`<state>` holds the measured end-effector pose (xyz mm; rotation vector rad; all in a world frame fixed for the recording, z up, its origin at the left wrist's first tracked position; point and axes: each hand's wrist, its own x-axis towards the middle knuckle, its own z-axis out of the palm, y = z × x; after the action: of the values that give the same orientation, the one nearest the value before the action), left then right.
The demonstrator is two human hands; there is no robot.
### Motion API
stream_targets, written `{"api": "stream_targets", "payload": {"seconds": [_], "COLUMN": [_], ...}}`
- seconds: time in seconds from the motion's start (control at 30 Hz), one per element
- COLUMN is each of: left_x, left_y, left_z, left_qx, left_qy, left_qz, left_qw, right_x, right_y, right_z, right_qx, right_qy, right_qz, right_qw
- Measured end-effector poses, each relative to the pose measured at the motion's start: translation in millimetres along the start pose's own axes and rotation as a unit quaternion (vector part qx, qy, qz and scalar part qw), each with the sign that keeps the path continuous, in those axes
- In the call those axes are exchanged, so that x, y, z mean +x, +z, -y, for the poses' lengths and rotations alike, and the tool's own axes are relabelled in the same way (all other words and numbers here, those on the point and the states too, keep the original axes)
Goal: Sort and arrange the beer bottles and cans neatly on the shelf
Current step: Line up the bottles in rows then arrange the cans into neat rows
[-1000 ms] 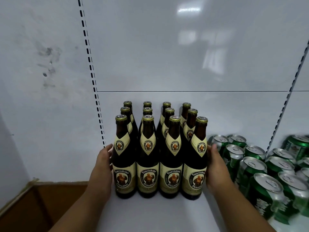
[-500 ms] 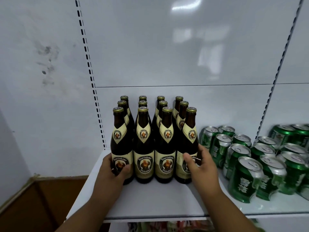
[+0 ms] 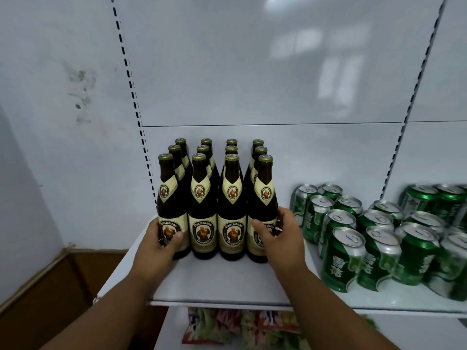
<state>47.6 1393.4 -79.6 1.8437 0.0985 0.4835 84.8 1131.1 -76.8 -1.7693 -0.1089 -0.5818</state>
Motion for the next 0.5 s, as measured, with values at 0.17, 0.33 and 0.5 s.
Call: {"api": "stream_targets", "payload": {"seconds": [0.17,0.33,0.5], "left_x": [-3.3,-3.4,5.4], "left_y": [5.6,3.8,-2.9], "left_z": [-2.9,3.6,4.7], "left_qx": [-0.042,0.023,0.07], "left_qy": [-0.018,-0.008,0.003], "left_qz": [0.0,-0.014,0.01], "left_qw": [0.999,1.0,0.997], "right_x": [-0.2,-10.1,-16.9], "right_y": [-5.1,-0.6,3.9], "right_z": [2.5,-7.2,-3.4], "right_qx": [-0.024,-0.089,-0.115], "right_qy": [0.019,0.028,0.033], "right_qz": [0.028,0.02,-0.001], "right_qw": [0.999,0.995,0.993]}}
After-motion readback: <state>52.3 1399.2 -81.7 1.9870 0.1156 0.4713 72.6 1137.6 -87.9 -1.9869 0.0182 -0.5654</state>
